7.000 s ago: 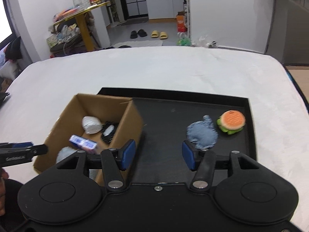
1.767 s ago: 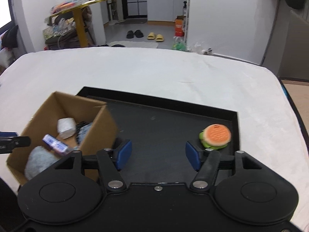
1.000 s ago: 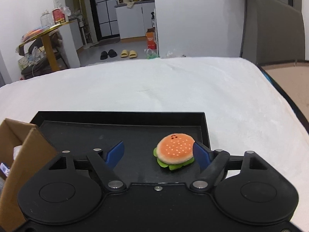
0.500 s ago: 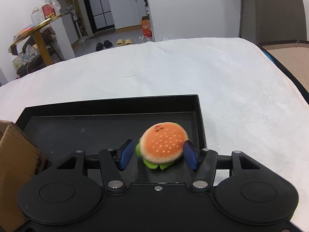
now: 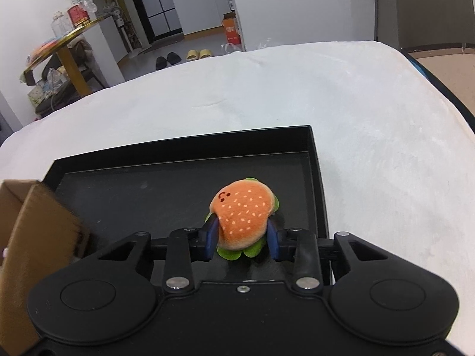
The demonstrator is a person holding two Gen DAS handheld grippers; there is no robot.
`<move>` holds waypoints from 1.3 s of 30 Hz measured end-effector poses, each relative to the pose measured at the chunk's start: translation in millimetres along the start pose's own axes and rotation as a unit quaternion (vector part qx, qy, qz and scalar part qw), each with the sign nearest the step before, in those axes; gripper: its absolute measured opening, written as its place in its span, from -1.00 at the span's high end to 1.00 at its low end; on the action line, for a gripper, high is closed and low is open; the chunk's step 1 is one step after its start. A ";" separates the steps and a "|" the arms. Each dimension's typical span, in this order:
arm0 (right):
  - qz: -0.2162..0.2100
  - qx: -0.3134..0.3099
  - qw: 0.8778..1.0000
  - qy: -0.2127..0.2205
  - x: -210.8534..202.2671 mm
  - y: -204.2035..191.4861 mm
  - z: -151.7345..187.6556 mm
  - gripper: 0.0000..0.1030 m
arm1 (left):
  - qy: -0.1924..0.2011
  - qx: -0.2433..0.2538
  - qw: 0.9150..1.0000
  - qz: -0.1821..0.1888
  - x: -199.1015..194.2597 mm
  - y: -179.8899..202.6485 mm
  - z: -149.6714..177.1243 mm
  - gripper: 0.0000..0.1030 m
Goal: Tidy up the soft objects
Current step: 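Move the right gripper to the hamburger plush and grasp it, then carry the hamburger plush into the box and open the right gripper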
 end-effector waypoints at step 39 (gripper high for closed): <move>-0.077 -0.061 0.995 -0.002 -96.0 -147.0 -19.3 0.36 | 0.017 -0.065 0.987 0.144 -2.9 -65.6 28.5 -0.13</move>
Point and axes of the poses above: each gripper's, at about its wrist camera, not at the fingertips, and x roughly the way its jaws point, y to its right, z to its underside, the point moved 5 cm from there along x, roughly the way its jaws point, and after that the axes turned 9 degrees about y, right-handed, at the moved point
